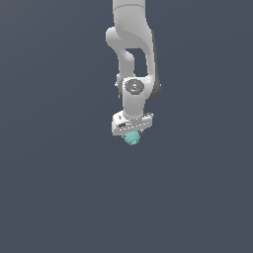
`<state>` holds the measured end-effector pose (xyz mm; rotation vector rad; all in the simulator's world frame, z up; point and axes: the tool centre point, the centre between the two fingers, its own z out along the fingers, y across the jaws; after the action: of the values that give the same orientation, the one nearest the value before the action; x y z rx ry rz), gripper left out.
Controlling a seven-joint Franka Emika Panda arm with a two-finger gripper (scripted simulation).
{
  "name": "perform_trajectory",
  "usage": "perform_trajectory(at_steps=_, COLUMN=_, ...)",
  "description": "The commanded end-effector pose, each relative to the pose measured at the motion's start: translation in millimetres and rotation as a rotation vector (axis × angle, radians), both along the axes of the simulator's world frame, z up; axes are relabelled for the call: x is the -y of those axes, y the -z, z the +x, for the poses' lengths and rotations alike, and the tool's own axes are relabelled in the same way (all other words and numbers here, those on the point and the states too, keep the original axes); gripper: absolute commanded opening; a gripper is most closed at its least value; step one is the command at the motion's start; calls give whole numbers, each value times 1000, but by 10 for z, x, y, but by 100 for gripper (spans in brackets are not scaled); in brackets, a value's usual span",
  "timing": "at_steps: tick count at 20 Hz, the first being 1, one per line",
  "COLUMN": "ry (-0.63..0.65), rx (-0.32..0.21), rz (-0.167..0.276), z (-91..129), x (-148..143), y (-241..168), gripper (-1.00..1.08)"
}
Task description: Pick up the object and move it to a goal position.
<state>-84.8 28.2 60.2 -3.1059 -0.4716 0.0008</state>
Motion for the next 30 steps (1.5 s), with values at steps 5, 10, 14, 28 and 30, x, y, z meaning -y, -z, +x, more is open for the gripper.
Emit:
perform_trajectory(at_steps=5, ry=-1, rx=0, rz=0, z=1, x=1, y=187, gripper=100)
perform_trajectory(at_steps=10, ry=-1, rx=0, rz=0, z=2, x=1, y=197, gripper=-100)
perform_trajectory(at_steps=14, ry=-1, rx=0, rz=0, z=2, x=1, y=197, gripper=-100)
perform_trajectory(at_steps=28, ry=-5, rx=35, rz=1, z=74, x=-78, y=-240, gripper=-100)
perform_trajectory(at_steps=30, ry=-5, rx=34, rz=0, z=56, x=-101, y=-343, gripper=-100)
